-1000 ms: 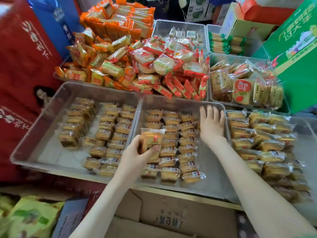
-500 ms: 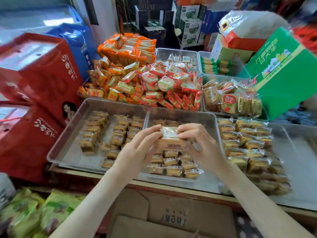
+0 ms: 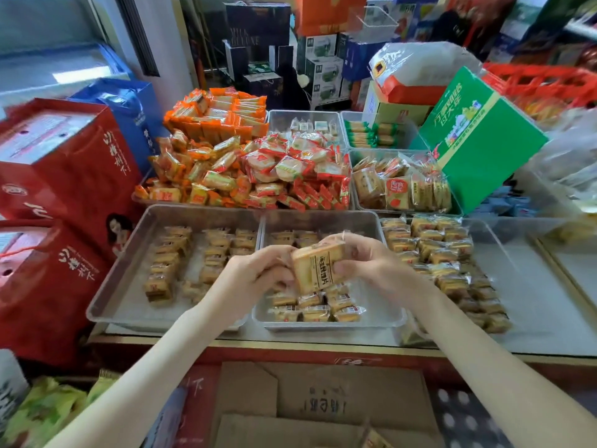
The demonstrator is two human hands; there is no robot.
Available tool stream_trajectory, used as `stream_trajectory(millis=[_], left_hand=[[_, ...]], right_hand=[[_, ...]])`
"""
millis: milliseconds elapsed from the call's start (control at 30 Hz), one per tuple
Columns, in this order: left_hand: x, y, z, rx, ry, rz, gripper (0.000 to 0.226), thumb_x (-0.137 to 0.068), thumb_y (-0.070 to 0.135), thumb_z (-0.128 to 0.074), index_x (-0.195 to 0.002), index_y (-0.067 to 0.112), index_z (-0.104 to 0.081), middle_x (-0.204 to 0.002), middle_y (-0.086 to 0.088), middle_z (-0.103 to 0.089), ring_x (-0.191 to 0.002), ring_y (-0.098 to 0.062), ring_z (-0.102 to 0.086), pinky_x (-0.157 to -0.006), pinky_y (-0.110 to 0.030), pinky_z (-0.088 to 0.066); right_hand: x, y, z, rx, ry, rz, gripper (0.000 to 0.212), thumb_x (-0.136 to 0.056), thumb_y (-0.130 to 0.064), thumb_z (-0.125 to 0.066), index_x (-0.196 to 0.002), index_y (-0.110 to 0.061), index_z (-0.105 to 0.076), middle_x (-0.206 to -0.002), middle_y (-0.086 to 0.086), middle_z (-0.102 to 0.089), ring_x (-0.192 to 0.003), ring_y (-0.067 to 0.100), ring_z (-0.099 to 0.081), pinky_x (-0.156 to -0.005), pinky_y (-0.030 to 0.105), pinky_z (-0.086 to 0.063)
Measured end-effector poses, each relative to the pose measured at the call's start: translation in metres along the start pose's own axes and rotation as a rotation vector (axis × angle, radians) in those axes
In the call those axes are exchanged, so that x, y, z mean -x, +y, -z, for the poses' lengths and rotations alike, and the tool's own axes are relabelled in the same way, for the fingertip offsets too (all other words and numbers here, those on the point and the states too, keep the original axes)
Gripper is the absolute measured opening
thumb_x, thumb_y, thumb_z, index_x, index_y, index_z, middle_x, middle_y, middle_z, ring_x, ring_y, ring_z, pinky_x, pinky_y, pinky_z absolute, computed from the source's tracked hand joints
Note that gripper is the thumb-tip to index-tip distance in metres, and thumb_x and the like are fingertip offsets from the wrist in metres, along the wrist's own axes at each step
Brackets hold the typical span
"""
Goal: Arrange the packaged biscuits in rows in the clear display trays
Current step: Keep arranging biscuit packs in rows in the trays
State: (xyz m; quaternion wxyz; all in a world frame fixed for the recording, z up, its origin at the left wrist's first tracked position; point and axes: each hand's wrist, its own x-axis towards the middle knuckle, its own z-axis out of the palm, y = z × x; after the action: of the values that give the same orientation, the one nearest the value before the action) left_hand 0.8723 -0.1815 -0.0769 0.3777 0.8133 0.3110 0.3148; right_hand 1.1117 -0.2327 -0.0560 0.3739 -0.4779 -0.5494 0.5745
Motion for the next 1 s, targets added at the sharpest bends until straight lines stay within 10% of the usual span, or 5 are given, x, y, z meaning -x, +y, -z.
stream_trajectory(millis=[100,233,400,733,1000], left_hand=[[-0.008,-0.015,-0.026,0.092,-0.111,0.264,0.039,-0.095,0.005,-0.058,-0.124,0.031,-0.056,-0.104,0.011,-0.073,-0.098,-0.007,-0.069,-0.089,-0.027,-0.055],[-0.016,-0.054,-0.049,-0.328,-0.250,0.497,0.068,-0.098,0.031,-0.057,-0.154,0.023,-0.021,-0.148,0.000,-0.045,-0.134,-0.017,-0.045,-0.107,-0.028,-0.039],[-0.044,-0.086,-0.085,-0.614,-0.328,0.397,0.085,-0.094,0.059,-0.047,-0.157,0.019,-0.006,-0.165,-0.003,-0.006,-0.151,-0.019,-0.005,-0.123,-0.039,-0.007],[-0.094,-0.138,-0.186,-0.846,-0.695,0.230,0.128,-0.070,0.089,-0.045,-0.148,0.022,0.030,-0.155,-0.007,0.036,-0.142,-0.027,0.035,-0.114,-0.056,0.020],[-0.094,-0.155,-0.174,-0.890,-0.780,0.131,0.132,-0.066,0.088,-0.052,-0.145,0.027,0.034,-0.156,-0.004,0.034,-0.135,-0.022,0.040,-0.111,-0.049,0.027]], right_hand=[[-0.007,0.016,0.025,0.053,0.109,-0.163,0.028,-0.090,-0.002,-0.063,-0.117,-0.011,-0.061,-0.102,0.003,-0.070,-0.097,0.014,-0.066,-0.073,0.021,-0.052],[-0.027,0.056,0.068,0.863,0.435,-0.268,0.030,-0.088,0.000,-0.061,-0.111,-0.020,-0.058,-0.111,0.001,-0.060,-0.107,0.019,-0.054,-0.082,0.026,-0.043],[-0.077,0.107,0.081,1.493,0.222,-0.367,0.034,-0.088,0.005,-0.049,-0.117,-0.013,-0.053,-0.118,0.008,-0.060,-0.111,0.027,-0.052,-0.096,0.035,-0.039],[-0.143,0.189,0.109,1.812,0.136,-0.460,0.103,-0.088,-0.019,-0.065,-0.152,-0.010,0.015,-0.160,0.019,0.008,-0.149,0.033,0.006,-0.121,0.045,-0.001],[-0.156,0.196,0.112,1.775,0.169,-0.519,0.095,-0.080,-0.024,-0.071,-0.150,-0.006,-0.010,-0.148,0.013,-0.032,-0.139,0.029,-0.029,-0.118,0.044,-0.014]])
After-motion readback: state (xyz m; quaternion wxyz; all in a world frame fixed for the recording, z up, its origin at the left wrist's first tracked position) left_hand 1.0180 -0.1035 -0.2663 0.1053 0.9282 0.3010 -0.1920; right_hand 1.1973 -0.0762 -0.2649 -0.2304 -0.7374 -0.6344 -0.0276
